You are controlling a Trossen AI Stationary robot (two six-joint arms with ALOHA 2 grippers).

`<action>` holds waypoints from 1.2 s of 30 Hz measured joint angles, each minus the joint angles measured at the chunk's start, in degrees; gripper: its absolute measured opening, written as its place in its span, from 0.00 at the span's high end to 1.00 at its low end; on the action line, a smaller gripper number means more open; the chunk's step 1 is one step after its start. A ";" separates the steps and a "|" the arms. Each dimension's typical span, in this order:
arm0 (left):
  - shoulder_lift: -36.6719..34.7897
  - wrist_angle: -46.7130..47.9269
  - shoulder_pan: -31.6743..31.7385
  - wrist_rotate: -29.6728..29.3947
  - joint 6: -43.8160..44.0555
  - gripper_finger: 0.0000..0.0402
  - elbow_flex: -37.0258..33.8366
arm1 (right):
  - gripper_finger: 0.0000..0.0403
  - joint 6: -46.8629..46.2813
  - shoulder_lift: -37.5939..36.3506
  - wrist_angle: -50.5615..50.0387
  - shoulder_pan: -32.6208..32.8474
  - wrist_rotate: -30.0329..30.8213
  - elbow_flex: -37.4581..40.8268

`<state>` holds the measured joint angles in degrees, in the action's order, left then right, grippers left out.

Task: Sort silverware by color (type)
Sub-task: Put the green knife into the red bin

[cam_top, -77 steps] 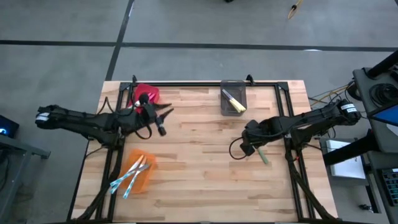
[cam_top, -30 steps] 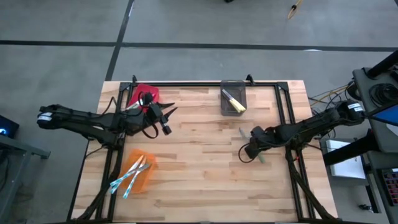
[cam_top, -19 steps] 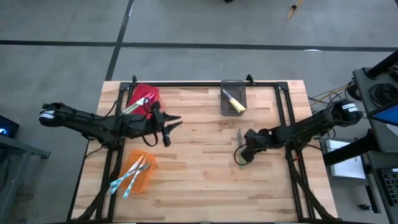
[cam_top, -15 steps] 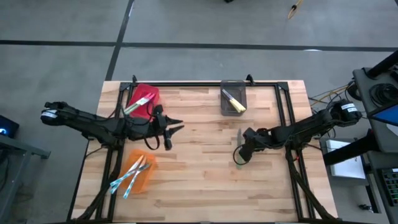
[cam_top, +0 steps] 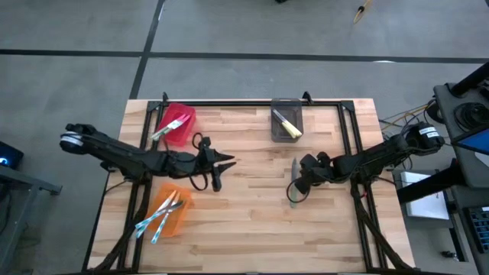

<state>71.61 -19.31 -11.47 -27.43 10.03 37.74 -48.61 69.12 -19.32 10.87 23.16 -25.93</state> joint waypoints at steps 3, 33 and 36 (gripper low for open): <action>3.81 -3.74 -0.48 -0.01 1.91 0.81 0.00 | 0.98 -0.76 0.42 2.50 -0.03 5.37 0.21; 13.43 2.00 -2.77 -0.03 3.37 0.81 11.64 | 0.98 5.62 12.31 20.07 2.09 2.36 -2.98; 13.54 2.21 -2.77 -0.03 4.15 0.81 11.63 | 0.98 5.81 11.42 19.30 2.42 0.51 -4.25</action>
<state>85.14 -17.10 -14.24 -27.46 14.18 49.36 -42.80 80.54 -0.02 13.29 23.66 -30.18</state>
